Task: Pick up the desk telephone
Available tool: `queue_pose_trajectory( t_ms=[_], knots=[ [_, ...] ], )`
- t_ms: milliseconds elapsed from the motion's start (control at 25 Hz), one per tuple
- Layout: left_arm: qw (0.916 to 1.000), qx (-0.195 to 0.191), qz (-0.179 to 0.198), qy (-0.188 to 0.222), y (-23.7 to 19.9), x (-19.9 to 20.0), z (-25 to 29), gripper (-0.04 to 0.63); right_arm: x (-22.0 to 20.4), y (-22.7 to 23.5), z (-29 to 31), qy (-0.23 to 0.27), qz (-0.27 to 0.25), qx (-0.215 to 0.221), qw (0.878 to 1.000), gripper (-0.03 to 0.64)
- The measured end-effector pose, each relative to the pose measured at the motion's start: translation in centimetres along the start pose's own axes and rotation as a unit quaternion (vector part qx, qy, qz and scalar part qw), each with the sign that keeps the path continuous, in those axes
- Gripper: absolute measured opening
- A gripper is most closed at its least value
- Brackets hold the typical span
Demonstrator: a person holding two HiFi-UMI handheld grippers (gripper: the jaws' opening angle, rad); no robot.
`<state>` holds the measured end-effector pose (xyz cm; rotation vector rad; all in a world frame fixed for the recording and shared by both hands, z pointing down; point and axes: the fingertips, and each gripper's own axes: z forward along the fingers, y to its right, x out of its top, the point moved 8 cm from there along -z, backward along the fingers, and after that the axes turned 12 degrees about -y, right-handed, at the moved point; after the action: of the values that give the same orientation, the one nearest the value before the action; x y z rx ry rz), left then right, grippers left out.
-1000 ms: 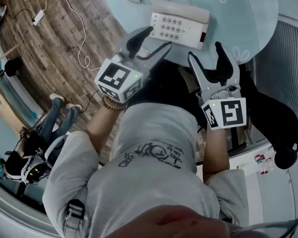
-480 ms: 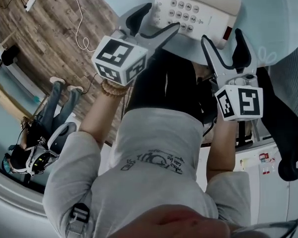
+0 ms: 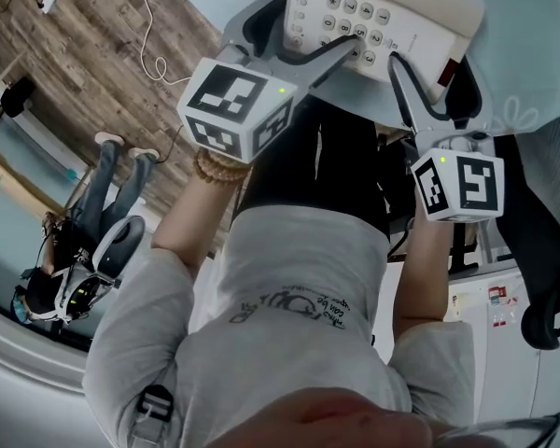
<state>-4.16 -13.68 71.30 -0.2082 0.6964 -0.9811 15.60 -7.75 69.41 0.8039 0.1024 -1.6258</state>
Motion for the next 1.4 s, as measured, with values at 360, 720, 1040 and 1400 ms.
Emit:
queue_pose_trajectory(
  t_ms=[360, 720, 1040, 1400],
  knots=[
    [0.9999, 0.013, 0.002, 0.010, 0.5, 0.0, -0.2, 0.400, 0.0, -0.2, 0.3, -0.007, 0.037, -0.003, 0.999, 0.351],
    [0.9975, 0.024, 0.050, 0.045, 6.1, 3.6, -8.4, 0.402, 3.8, -4.7, -8.0, 0.035, 0.043, -0.023, 0.998, 0.353],
    [0.9914, 0.039, 0.078, 0.098, 11.7, 9.0, -18.7, 0.402, 10.8, -10.0, -17.3, 0.098, 0.008, -0.031, 0.995, 0.353],
    [0.9810, 0.052, 0.107, 0.154, 17.7, 12.9, -29.0, 0.402, 16.3, -15.6, -26.8, 0.146, -0.023, -0.036, 0.988, 0.354]
  ],
)
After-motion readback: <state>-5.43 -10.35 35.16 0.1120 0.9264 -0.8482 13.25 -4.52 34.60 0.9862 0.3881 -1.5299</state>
